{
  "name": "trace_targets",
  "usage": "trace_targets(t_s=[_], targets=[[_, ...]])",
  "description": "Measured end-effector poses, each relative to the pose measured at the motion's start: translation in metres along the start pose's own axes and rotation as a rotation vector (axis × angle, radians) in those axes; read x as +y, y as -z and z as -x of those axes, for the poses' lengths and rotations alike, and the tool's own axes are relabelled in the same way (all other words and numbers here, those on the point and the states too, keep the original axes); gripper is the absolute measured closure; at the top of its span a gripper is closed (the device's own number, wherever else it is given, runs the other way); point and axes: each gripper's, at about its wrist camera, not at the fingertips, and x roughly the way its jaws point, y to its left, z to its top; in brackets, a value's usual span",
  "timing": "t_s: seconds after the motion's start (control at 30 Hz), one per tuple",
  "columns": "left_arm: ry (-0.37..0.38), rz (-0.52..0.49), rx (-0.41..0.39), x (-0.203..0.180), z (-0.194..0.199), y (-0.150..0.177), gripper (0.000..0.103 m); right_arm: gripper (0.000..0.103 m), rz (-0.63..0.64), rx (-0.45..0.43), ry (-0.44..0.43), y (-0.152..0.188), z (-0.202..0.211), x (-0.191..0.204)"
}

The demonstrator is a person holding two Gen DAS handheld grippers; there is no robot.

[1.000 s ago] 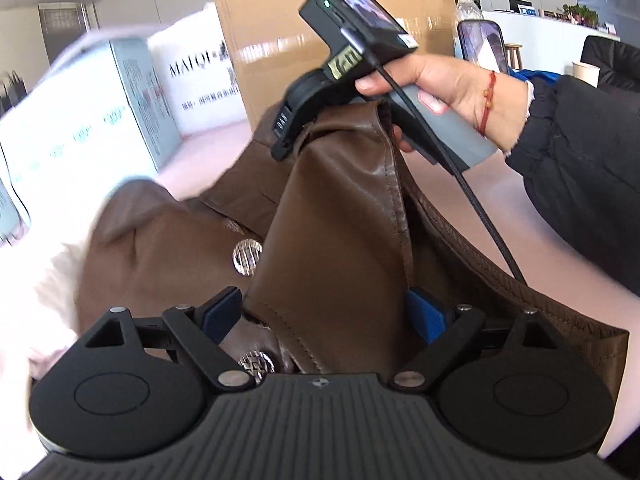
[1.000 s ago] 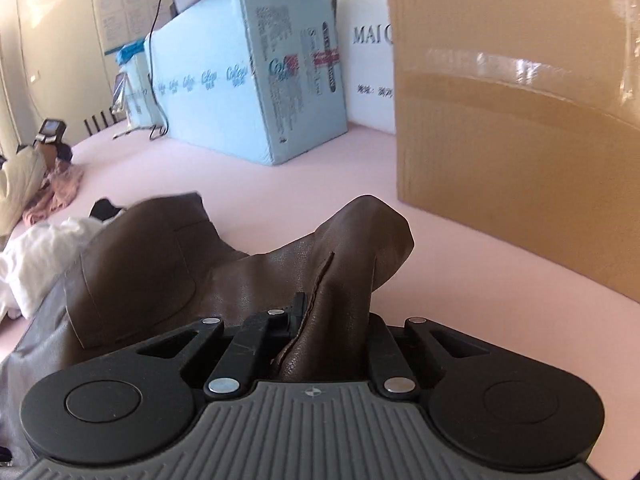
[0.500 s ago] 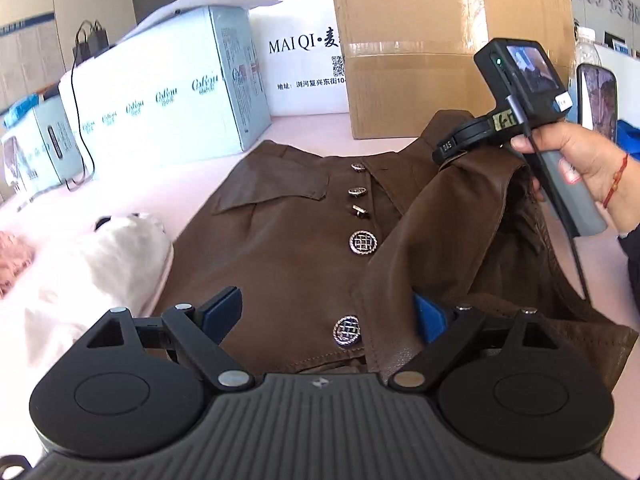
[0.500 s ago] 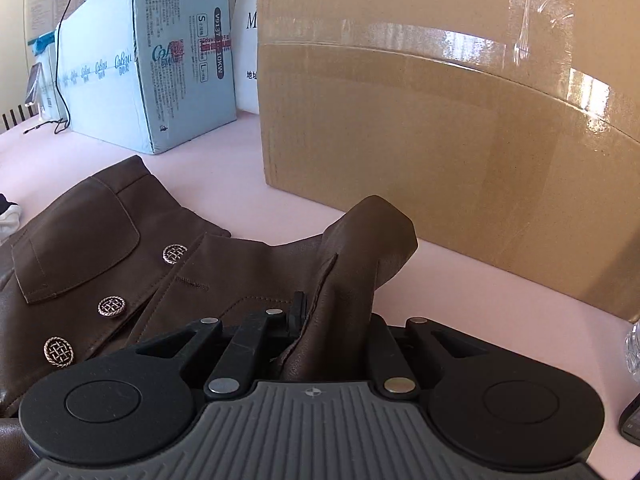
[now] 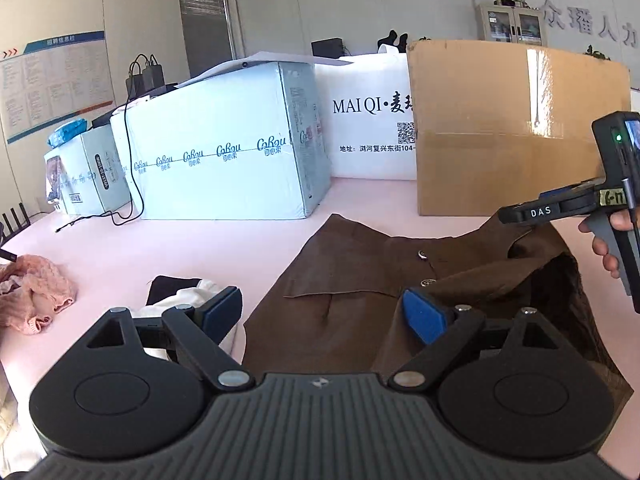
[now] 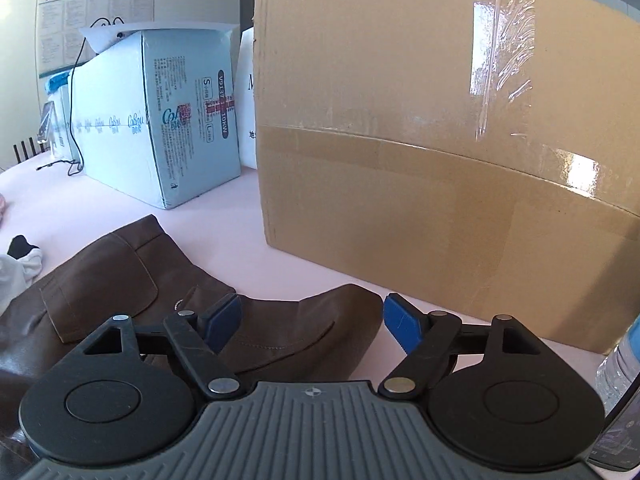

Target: Fold clothes

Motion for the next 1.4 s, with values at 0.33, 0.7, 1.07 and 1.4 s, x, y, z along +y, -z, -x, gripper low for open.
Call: trace_targets(t_s=[0.33, 0.7, 1.07, 1.4], targets=[[-0.119, -0.153, -0.073, -0.027, -0.013, 0.013, 0.014, 0.021, -0.013, 0.219, 0.064, 0.013, -0.023, -0.005], [-0.1, 0.021, 0.218, 0.045, -0.153, -0.035, 0.016, 0.054, -0.061, 0.209, -0.079, 0.018, -0.029, -0.013], [-0.048, -0.006, 0.393, 0.003, -0.246, -0.04, 0.078, 0.091, -0.094, 0.157, -0.092, 0.012, -0.033, -0.026], [-0.298, -0.099, 0.304, -0.03, -0.276, -0.059, 0.103, 0.097, -0.111, 0.091, -0.038, 0.001, -0.026, -0.032]])
